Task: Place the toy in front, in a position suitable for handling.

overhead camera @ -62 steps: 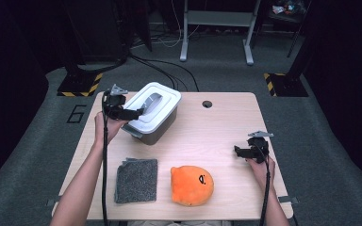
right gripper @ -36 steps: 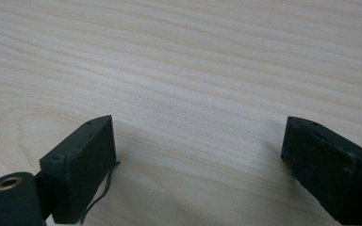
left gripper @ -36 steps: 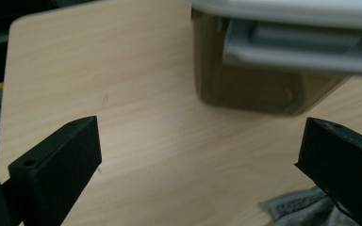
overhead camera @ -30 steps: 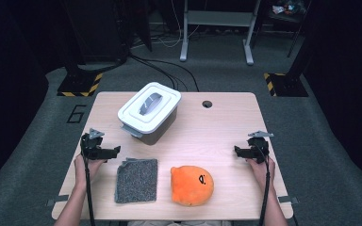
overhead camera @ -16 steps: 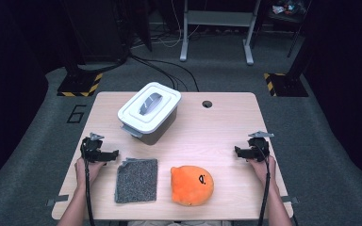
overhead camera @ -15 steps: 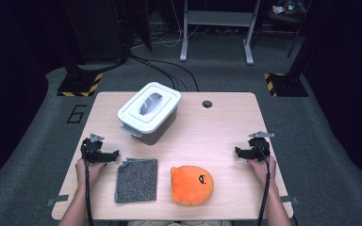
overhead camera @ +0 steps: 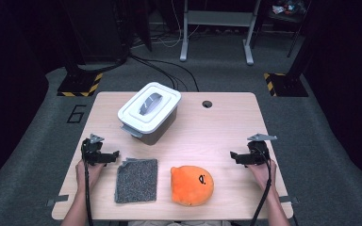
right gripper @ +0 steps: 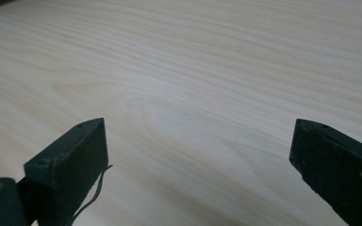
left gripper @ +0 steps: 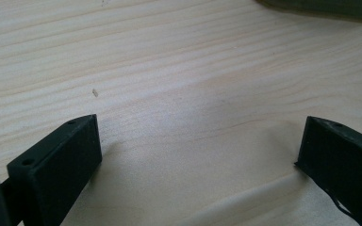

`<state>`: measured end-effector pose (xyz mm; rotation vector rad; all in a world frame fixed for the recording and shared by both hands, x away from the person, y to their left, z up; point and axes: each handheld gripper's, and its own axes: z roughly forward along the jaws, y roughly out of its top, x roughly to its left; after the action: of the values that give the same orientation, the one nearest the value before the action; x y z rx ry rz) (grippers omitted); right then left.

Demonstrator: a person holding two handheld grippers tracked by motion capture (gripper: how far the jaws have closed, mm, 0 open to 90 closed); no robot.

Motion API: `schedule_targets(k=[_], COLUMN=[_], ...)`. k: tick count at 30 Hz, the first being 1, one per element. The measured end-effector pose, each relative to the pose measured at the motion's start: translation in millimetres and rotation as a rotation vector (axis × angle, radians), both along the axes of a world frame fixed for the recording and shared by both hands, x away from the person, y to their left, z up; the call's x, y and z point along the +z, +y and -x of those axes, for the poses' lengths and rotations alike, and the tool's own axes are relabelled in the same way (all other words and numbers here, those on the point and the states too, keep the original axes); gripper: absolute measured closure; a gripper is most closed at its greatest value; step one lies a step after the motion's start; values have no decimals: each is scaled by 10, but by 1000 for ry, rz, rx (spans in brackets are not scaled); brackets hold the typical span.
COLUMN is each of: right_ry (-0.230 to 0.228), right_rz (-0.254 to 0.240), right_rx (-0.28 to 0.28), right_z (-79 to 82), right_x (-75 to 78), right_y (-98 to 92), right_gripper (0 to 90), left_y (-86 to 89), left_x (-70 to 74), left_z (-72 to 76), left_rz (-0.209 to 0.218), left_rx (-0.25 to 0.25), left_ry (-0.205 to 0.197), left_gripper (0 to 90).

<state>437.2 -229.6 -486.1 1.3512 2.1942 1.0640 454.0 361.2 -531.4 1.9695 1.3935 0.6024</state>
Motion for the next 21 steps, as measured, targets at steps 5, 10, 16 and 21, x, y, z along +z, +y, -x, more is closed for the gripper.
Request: schedule_targets(k=[5,10,16,21], right_ry=[-15,-17,-8,-27], right_rz=[-6,-13,-10,-25], right_rx=[103,193,275,322], right_z=[209,360,482,560], right_x=[171,233,273,335], right_y=[167,323,492,568], right_gripper=[33,9,0,0], left_y=[2,-1,-2,-2], left_x=[2,1,1,1], left_z=[2,3,3,4], left_rz=[-5,-4,-4,-4], left_rx=[-3,4,5,7], left_ry=[0,-3,-4,-3], left_gripper=[0,0,0,0])
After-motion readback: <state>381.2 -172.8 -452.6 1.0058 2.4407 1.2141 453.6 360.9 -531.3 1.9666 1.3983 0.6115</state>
